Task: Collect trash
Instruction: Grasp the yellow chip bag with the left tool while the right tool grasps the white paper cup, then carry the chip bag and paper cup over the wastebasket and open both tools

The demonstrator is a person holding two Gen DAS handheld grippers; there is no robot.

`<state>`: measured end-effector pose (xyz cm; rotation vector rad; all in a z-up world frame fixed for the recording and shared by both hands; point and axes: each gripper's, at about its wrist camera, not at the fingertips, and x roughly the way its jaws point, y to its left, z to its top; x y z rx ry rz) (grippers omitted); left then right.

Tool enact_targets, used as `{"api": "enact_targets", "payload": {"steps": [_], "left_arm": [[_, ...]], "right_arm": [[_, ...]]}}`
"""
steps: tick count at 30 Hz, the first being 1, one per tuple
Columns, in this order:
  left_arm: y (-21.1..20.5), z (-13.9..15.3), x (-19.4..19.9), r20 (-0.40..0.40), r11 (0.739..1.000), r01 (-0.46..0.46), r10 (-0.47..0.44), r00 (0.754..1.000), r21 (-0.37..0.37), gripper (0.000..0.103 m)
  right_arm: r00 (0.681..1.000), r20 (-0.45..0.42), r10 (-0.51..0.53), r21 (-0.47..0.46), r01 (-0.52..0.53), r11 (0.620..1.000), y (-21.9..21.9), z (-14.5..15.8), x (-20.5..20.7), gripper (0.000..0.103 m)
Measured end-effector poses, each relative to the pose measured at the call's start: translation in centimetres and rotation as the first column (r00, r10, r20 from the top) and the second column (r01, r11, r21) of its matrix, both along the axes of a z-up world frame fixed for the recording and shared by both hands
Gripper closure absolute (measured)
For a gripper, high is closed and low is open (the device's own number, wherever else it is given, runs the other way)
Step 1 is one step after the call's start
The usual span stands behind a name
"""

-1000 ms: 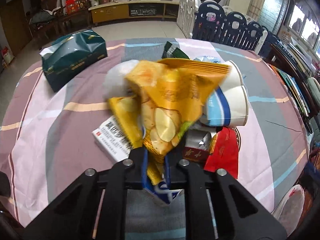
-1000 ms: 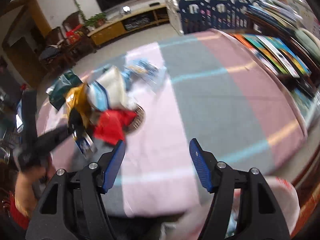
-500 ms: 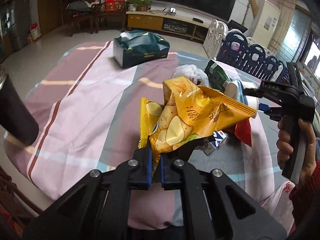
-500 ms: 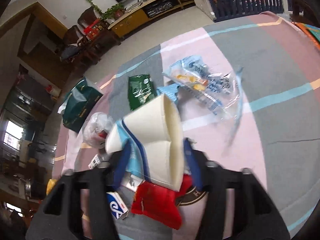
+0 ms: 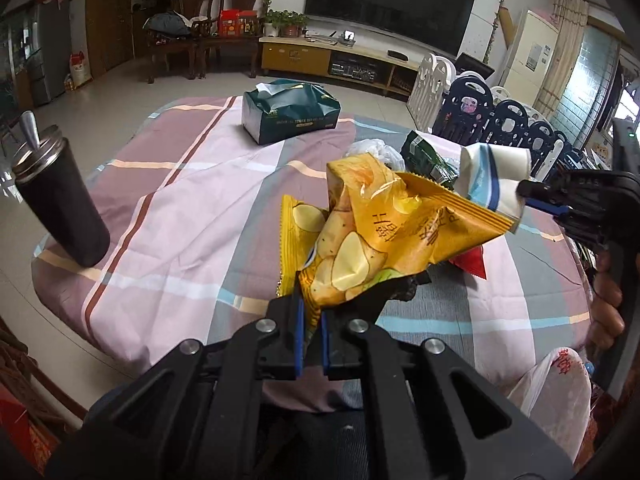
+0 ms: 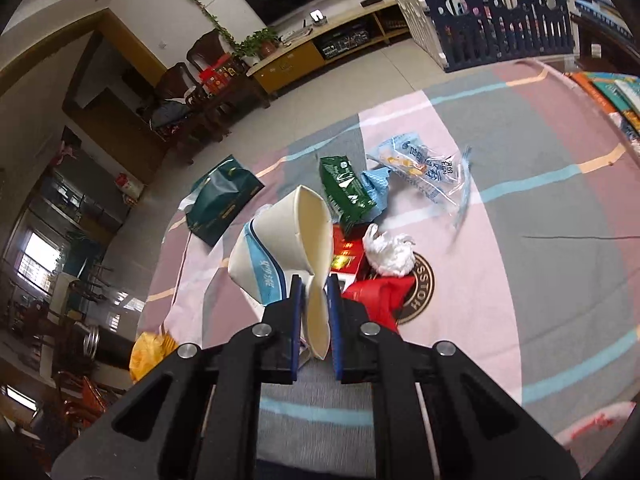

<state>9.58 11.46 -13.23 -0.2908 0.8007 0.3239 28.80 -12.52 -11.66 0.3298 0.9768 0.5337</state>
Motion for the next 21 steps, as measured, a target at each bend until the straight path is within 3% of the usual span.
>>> {"api": "enact_targets", "payload": {"steps": [6,12,21], "left_arm": [[-0.6,1.4,-1.0,0.023,1.0,-0.005,0.004,1.0,0.03,0.096],[-1.0,2.4,-1.6,0.047,0.999,0.005,-0.006,0.999,0.035,0.096],[-4.4,3.2,-1.5,0.063,0.993,0.114,-0.117,0.991,0.044,0.096]], "right_arm": [[0.999,0.034,-0.01,-0.12,0.014,0.993,0.2,0.2,-4.8,0.09],[0.999,0.039,-0.021,-0.165,0.027,0.986,-0.9,0.0,-6.9,0.09],[0.983,0.152,-0.105,-0.204,0.135,0.969,-10.4,3.8,-12.1,0.09]]}}
